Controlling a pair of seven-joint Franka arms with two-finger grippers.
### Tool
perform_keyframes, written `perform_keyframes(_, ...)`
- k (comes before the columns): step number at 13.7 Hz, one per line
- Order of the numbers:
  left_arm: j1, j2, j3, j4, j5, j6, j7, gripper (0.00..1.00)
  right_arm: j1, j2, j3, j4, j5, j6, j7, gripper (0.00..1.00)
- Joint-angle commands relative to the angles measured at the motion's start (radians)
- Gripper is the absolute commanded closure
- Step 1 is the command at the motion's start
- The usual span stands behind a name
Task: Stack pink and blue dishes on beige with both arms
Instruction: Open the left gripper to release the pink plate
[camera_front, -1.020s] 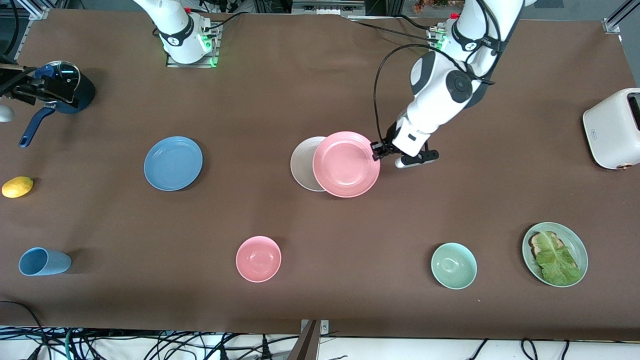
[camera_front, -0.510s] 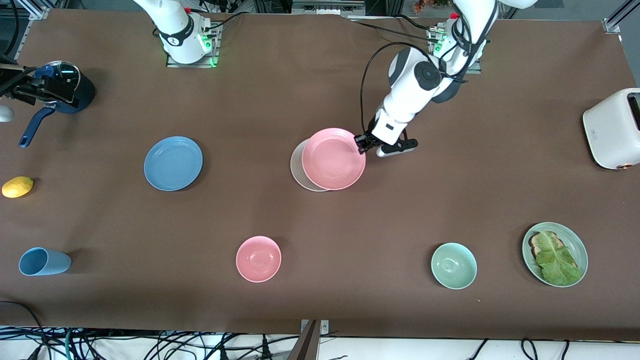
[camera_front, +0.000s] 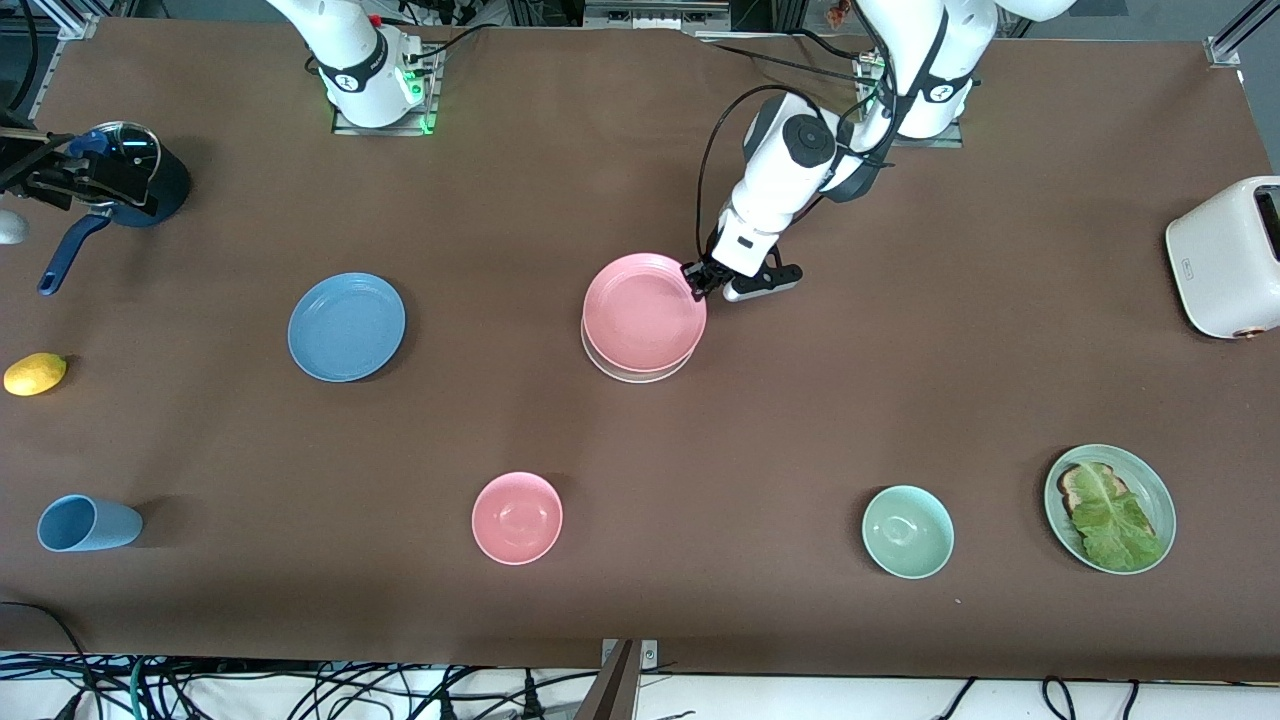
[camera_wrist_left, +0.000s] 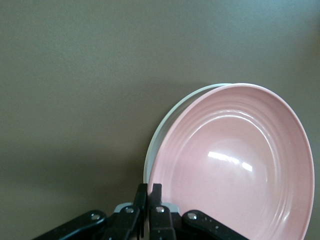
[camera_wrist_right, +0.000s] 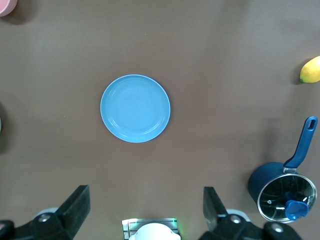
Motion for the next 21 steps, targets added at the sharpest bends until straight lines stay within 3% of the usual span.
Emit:
perform_keyframes(1,-0.032,0.022,0.017,0.004,-0.022,0.048,-0.020,1.00,-0.009,-0.007,0.002,-0.004,0.016,-0.008,-0.015,0.00)
perform_keyframes(9,-0.038,0.040,0.020,0.013,-0.027,0.053,-0.038,0.98,-0.010,-0.007,0.002,-0.004,0.016,-0.008,-0.015,0.00)
perform_keyframes(11,-0.038,0.039,0.020,0.013,-0.027,0.053,-0.038,0.56,-0.010,-0.007,0.002,-0.004,0.016,-0.008,-0.015,0.00)
perform_keyframes(12,-0.038,0.037,0.022,0.013,-0.028,0.053,-0.040,0.44,-0.010,-0.007,0.002,-0.004,0.016,-0.008,-0.015,0.00)
perform_keyframes(13,-0.038,0.036,0.022,0.013,-0.028,0.053,-0.043,0.22,-0.010,-0.007,0.002,-0.004,0.016,-0.008,-0.015,0.00)
perform_keyframes(17,-0.038,0.030,0.023,0.013,-0.030,0.053,-0.054,0.02,-0.009,-0.007,0.002,-0.004,0.016,-0.008,-0.015,0.00)
perform_keyframes(21,-0.038,0.007,0.043,0.013,-0.027,0.045,-0.049,0.01,-0.009,-0.007,0.002,-0.004,0.014,-0.015,-0.015,0.00)
